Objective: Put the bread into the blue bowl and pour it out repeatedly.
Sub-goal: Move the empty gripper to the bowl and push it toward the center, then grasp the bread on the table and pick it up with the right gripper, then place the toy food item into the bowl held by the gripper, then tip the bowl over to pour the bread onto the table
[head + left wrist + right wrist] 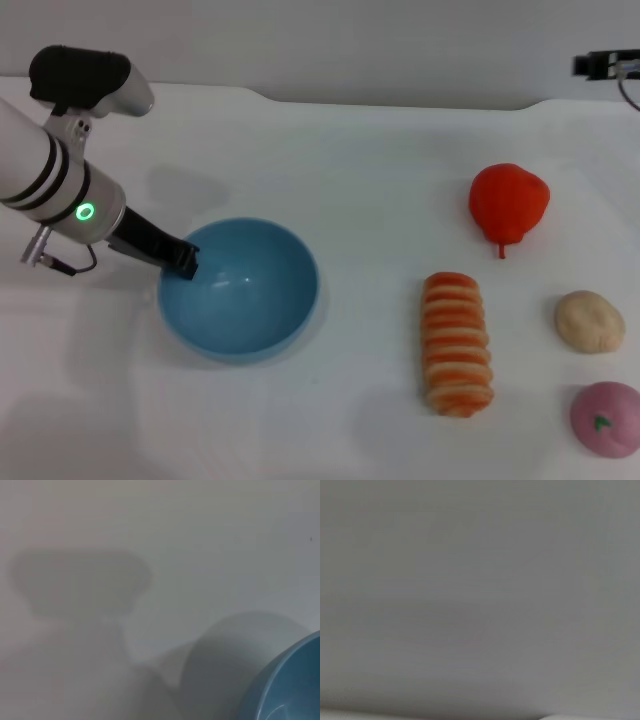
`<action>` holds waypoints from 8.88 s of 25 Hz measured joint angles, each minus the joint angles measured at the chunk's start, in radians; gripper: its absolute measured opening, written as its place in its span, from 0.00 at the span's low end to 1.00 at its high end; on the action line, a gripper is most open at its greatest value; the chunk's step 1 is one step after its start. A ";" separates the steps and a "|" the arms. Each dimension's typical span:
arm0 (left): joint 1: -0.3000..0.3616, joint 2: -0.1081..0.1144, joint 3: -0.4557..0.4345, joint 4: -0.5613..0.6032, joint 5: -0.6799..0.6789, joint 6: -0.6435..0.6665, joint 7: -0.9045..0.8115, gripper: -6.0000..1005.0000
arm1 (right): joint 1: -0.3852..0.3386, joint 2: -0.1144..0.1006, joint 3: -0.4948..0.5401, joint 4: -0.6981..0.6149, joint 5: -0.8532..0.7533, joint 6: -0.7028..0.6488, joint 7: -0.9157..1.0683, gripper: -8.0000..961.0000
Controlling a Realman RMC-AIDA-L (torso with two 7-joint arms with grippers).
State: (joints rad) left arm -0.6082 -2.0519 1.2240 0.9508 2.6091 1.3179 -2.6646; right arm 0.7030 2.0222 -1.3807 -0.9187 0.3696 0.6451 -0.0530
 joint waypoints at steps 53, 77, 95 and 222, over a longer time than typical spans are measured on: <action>-0.083 -0.004 0.018 0.041 0.001 -0.055 0.017 0.01 | 0.241 0.061 -0.050 0.458 0.352 0.495 -0.257 0.53; -0.085 -0.005 0.023 0.041 -0.006 -0.054 0.008 0.00 | 0.071 0.044 -0.053 0.202 0.432 0.478 -0.429 0.32; -0.104 -0.012 0.070 -0.021 -0.037 -0.032 -0.010 0.00 | -0.079 0.043 0.262 -0.270 0.506 0.738 -0.601 0.15; -0.132 -0.027 1.349 -0.373 -0.606 -2.243 0.689 0.01 | -0.384 0.048 0.615 -0.014 0.939 0.666 -1.002 0.59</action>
State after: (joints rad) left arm -0.7402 -2.0785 2.5735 0.5779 2.0034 -0.9251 -1.9760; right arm 0.3190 2.0698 -0.7662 -0.9328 1.3084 1.3106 -1.0552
